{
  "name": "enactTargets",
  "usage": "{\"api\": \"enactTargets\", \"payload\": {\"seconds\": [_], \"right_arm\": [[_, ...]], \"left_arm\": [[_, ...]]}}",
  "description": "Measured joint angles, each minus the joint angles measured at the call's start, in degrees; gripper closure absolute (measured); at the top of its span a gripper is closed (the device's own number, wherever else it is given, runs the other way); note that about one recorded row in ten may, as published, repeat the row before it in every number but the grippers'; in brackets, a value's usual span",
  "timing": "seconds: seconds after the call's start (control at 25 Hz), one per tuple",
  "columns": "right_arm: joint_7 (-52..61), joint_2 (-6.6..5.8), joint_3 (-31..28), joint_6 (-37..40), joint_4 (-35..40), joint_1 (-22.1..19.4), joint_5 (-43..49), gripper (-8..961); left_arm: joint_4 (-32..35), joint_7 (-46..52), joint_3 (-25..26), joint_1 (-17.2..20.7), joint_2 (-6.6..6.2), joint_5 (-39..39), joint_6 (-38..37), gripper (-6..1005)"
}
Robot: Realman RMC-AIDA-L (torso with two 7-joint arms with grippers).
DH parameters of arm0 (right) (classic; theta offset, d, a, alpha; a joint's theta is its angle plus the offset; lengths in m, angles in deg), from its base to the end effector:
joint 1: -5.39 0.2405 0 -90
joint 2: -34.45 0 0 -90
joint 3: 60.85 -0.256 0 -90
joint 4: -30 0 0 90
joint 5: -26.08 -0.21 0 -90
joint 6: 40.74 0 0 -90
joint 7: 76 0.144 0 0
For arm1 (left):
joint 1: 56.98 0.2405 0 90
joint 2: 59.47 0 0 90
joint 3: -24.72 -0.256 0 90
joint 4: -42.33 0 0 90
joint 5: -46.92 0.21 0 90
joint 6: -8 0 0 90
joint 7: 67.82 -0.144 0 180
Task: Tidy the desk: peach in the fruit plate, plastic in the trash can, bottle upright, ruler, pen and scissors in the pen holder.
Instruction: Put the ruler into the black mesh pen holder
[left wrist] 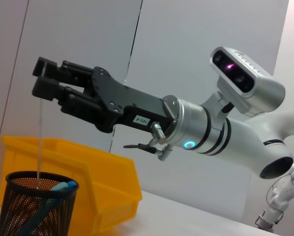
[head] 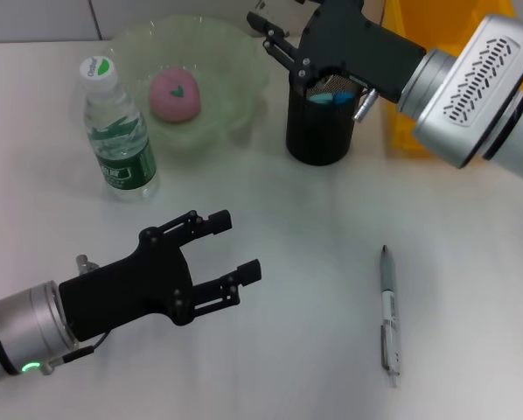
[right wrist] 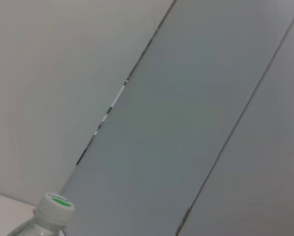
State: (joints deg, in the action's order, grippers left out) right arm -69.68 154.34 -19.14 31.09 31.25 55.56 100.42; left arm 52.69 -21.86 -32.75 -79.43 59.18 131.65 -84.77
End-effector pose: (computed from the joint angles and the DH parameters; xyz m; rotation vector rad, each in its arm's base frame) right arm 0.1681 0.3993 -0.0622 -2.1855 -0.3152 0.7738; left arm -0.2806 0.2445 -0.0595 -2.5833 -0.4985 -1.1005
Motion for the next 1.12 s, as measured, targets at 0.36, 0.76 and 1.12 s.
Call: {"api": "enactTargets", "payload": {"seconds": [0.36,0.76,1.12], "right_arm": [[1.89,0.00,0.00,-2.80,-2.17,1.05,-4.93,545],[4.43,-0.01,-3.21,-8.09,-3.67,3.02,-5.01,544],[4.49,-0.01,-3.60,-8.46,-4.30,3.18,-5.01,543]], "left_arm": [[0.44,0.00,-0.43,0.14,0.00,0.01,-0.39,215],[0.59,0.00,-0.46,-0.01,-0.09,0.00,-1.06,215],[0.63,0.00,-0.46,0.13,-0.09,0.00,-1.11,215]]}}
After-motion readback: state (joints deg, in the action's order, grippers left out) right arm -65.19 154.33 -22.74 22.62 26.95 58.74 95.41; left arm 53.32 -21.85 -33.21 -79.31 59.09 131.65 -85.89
